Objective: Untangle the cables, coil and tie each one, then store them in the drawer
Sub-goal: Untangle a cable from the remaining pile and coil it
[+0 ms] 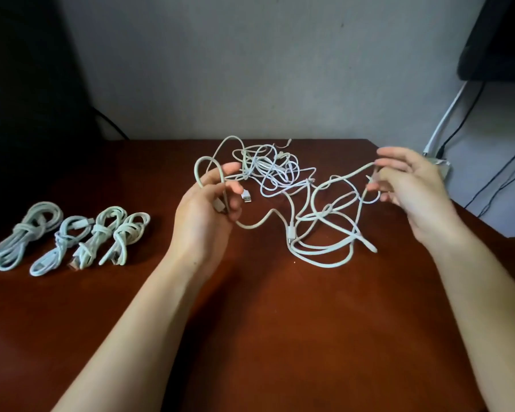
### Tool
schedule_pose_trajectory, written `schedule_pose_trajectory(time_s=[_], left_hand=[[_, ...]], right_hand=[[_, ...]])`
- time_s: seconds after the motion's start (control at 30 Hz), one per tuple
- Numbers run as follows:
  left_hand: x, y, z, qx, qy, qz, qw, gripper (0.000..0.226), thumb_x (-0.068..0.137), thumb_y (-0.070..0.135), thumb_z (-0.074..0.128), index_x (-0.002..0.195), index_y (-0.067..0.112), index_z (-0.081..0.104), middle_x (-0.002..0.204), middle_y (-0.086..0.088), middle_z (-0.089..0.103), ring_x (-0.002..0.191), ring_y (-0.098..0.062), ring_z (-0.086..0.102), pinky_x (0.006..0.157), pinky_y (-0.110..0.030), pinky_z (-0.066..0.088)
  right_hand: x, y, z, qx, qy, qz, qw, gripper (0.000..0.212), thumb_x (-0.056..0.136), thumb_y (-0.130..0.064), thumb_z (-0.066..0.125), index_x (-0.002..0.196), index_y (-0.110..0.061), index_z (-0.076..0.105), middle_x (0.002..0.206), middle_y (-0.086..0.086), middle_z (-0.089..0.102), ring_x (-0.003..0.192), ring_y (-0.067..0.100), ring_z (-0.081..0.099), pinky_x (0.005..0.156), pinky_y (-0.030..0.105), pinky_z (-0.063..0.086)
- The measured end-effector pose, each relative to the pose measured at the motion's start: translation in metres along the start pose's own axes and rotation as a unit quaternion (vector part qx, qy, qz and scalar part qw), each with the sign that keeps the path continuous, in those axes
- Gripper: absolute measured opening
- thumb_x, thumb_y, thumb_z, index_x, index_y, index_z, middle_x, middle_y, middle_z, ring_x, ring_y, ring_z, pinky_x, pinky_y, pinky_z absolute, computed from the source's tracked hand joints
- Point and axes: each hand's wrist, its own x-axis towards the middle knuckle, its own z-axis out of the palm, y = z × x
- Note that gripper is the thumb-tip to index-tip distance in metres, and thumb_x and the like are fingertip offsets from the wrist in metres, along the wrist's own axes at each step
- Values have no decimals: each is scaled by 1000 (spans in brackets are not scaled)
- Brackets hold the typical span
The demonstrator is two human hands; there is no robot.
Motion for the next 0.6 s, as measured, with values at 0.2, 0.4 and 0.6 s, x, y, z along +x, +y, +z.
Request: schedule_pose_trajectory(time_s=[0.2,0.4,0.6], left_hand=[[0,-7,2,136,3,45,990,35,86,-9,35,89,11,63,61,1,51,53,-9,35,50,-21,25],[0,-17,1,288,2,94,953,24,85,3,43,78,17,61,72,8,58,55,-4,42,56,-19,36],[-6,-23,-6,546,-73,135,823,17,96,7,41,96,8,58,85,-6,62,80,-22,54,65,-26,32]], right_hand=[[-31,-23,17,-31,120,-236,964,20,85,-14,52,104,-18,59,109,-13,46,78,8,69,69,22,53],[-74,-24,50,-137,-28,-479,867,17,87,-4,55,98,-1,69,96,1,57,80,9,56,80,15,44],[-86,-10,65,-255,-224,-399,852,34,87,-15,58,120,-12,61,116,0,59,96,12,59,84,19,45]])
